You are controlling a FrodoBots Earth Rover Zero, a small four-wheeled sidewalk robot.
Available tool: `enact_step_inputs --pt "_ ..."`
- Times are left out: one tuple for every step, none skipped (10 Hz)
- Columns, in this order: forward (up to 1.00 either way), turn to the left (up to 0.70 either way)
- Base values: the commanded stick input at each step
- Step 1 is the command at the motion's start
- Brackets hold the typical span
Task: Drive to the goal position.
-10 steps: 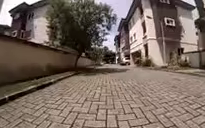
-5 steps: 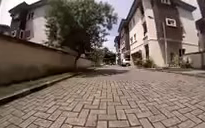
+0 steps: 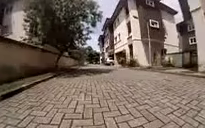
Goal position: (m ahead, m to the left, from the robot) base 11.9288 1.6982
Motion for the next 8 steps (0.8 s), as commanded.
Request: enact_step_inputs --pt "0.50 0.00" --pt "0.50 0.00" --pt "0.50 0.00" --pt "0.50 0.00" --pt "0.50 0.00" --pt "0.50 0.00" --pt "0.50 0.00" --pt "0.50 0.00"
